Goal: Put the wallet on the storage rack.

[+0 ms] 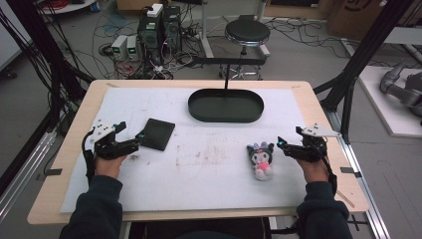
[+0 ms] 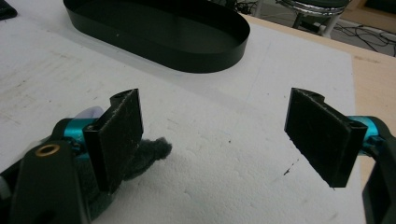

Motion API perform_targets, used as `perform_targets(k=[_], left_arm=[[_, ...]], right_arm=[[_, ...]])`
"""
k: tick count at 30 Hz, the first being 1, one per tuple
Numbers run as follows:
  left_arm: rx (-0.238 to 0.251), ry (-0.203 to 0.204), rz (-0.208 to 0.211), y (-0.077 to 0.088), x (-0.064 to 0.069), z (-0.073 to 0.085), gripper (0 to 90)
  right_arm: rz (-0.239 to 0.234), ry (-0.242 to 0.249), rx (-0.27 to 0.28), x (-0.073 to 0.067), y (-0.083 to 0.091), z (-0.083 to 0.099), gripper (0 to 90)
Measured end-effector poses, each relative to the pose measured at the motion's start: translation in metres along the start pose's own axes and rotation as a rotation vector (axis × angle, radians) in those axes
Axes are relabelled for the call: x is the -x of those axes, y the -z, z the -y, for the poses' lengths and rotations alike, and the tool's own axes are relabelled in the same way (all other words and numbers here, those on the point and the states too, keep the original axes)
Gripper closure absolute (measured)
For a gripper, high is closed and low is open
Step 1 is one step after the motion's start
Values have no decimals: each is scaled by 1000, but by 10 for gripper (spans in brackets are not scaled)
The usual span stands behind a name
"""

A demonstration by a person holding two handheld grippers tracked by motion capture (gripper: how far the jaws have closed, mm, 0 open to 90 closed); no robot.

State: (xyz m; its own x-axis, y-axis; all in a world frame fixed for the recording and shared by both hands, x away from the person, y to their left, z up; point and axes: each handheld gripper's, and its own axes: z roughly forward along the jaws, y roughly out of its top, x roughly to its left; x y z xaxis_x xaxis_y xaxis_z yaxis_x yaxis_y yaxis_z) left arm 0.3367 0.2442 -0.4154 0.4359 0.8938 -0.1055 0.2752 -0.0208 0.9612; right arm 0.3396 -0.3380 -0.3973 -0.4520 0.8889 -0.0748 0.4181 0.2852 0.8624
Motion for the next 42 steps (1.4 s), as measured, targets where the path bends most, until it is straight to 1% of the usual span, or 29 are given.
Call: perform_targets(k=[2, 5, 7, 11, 14, 17, 21, 22, 24, 26, 27, 30, 31, 32, 34, 35, 36, 37, 38, 39, 40, 41, 42], left_arm=[[-5, -1, 1, 0, 0, 0, 168], [-8, 9, -4, -1, -1, 1, 172], [-2, 22, -5, -1, -2, 1, 179], [1, 35, -5, -1, -3, 1, 183], [13, 36, 1, 1, -2, 0, 219], [18, 39, 0, 3, -1, 1, 219], [7, 35, -5, 1, 1, 2, 209], [-3, 37, -5, 0, 1, 3, 187], [-18, 54, 6, -3, 2, 5, 184], [-43, 45, 2, -7, 2, 6, 191], [-60, 43, 10, -9, 1, 6, 191], [-118, 54, 33, -19, -5, 7, 337], [-158, 71, 20, -29, -9, 8, 340], [-158, 71, 20, -29, -9, 8, 346], [-205, 82, 5, -38, -14, 10, 377], [-244, 97, -16, -45, -19, 12, 377], [-244, 97, -16, -45, -19, 12, 385], [-265, 98, -21, -48, -21, 12, 397], [-306, 98, -27, -51, -24, 14, 400], [-306, 98, -27, -51, -24, 14, 400], [-337, 103, -23, -54, -25, 16, 400], [-356, 107, -19, -56, -26, 17, 421], [-362, 113, -3, -58, -26, 17, 434]], right_arm=[[0, 2, 1, 0, 0, 0, 197], [1, 4, -2, 0, 0, 0, 197], [2, 6, -2, -1, 0, 0, 197], [-1, 4, -2, -1, 0, 2, 197], [-1, 0, 2, -1, 2, 2, 197], [2, -1, 10, -1, 3, 2, 197], [4, 2, 7, -2, 4, 2, 197], [6, 3, 4, -3, 5, 3, 197], [4, 3, 5, -3, 5, 3, 197], [6, 8, 7, -4, 8, 4, 198], [6, 8, 7, -4, 8, 4, 198], [11, 5, 13, -4, 11, 4, 199], [10, -2, 13, -4, 11, 4, 199], [11, -3, 12, -4, 11, 4, 199], [10, -1, 13, -5, 11, 4, 199], [7, 3, 14, -5, 10, 4, 198], [7, 6, 15, -5, 9, 4, 199], [3, 3, 12, -6, 9, 4, 199], [4, 8, 11, -6, 8, 4, 199], [4, 10, 9, -6, 8, 4, 199], [4, 10, 9, -6, 8, 4, 199], [1, 11, 7, -6, 7, 4, 199], [1, 12, 6, -6, 7, 4, 199]])
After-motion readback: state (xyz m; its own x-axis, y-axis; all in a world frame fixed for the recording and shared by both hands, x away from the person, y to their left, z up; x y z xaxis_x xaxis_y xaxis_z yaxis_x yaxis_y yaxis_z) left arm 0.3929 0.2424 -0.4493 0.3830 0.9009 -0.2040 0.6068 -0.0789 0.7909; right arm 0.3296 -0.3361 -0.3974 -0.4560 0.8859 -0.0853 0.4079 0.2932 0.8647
